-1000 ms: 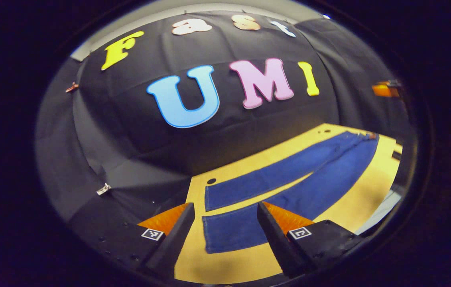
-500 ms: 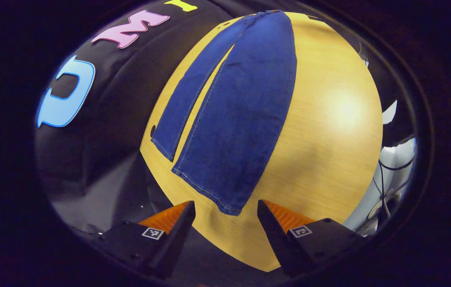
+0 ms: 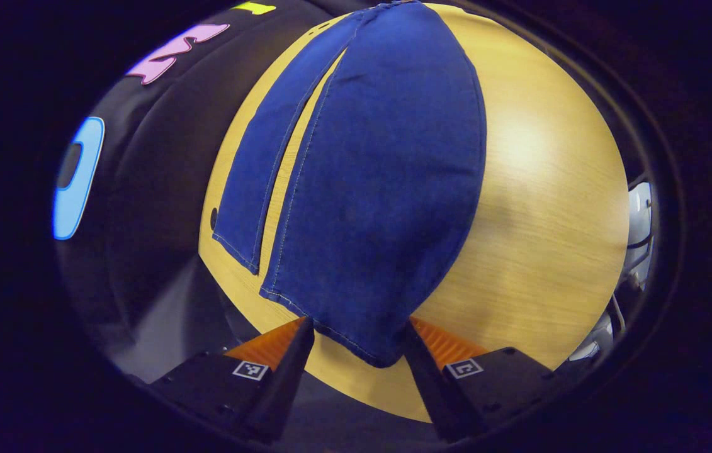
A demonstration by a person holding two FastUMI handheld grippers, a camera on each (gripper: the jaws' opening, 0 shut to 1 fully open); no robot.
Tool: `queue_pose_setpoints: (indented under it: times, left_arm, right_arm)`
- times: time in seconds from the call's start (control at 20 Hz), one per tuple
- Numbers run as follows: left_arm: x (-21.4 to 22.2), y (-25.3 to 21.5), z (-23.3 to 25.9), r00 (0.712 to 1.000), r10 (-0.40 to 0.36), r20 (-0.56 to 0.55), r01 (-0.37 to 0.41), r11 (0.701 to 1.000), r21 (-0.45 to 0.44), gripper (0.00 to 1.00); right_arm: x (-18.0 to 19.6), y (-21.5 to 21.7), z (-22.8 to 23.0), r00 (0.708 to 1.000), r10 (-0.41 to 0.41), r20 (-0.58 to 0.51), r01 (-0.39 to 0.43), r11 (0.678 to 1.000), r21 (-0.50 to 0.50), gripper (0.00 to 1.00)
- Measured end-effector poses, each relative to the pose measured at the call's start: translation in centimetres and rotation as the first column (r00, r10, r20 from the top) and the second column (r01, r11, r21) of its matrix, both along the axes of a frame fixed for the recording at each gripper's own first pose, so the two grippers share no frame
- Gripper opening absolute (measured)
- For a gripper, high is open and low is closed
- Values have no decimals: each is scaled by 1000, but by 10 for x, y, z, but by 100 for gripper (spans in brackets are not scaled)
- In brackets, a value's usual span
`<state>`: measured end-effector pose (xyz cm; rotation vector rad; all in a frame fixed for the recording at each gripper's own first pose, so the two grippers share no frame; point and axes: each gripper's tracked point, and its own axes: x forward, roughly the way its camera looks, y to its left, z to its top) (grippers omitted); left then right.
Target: Grasp the waist and the cuffs of the jeans and fold them to make the two legs overlap; first hold the waist and fold one-third of the jeans toward the cuffs, then hold the cuffs and fold the remaining one-third in the same direction to finish folding.
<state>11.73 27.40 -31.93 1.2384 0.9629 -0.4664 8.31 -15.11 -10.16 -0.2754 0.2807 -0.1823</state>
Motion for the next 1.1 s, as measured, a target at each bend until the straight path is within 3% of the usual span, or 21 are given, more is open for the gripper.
queue_pose_setpoints:
  times: [0.05,0.1,0.25,0.3,0.35,0.4,0.6,0.7,0.8,0.95,1.1]
  left_arm:
    - [4,-3,-2,1000,0,-9,0,1000,-6,82]
    - [4,-2,-4,1000,-3,-15,3,1000,0,68]
    - [4,-7,-13,999,0,-42,0,1000,22,41]
    - [8,-6,-12,999,18,-37,-17,999,28,23]
    - [11,-6,-14,999,33,-22,-32,999,28,16]
    - [10,-6,-14,998,55,-14,-55,998,18,9]
    - [9,-11,-13,994,109,-34,-110,994,-28,6]
    - [10,-9,-13,994,107,-37,-108,994,-18,6]
    - [10,-8,-14,994,104,-29,-104,995,2,6]
    - [11,-10,-14,991,129,-23,-129,992,13,6]
    - [12,-9,-14,988,151,-23,-150,988,19,6]
  right_arm:
    - [3,-7,-2,1000,-6,-3,6,1000,-11,97]
    - [8,-16,-4,1000,-11,-7,11,1000,-23,97]
    - [22,-43,-9,1000,-24,-11,23,996,-85,94]
    - [26,-53,-12,1000,-22,-16,20,993,-117,94]
    - [32,-62,-15,1000,-14,-23,10,988,-157,96]
    - [38,-71,-20,999,0,-37,-7,980,-199,96]
    - [59,-95,-53,981,122,-152,-171,914,-369,96]
    - [68,-104,-75,953,195,-234,-282,852,-441,96]
    - [76,-106,-100,902,270,-336,-415,752,-511,96]
    - [76,-105,-153,780,354,-516,-614,593,-522,96]
    - [65,-121,-214,636,354,-686,-756,466,-460,96]
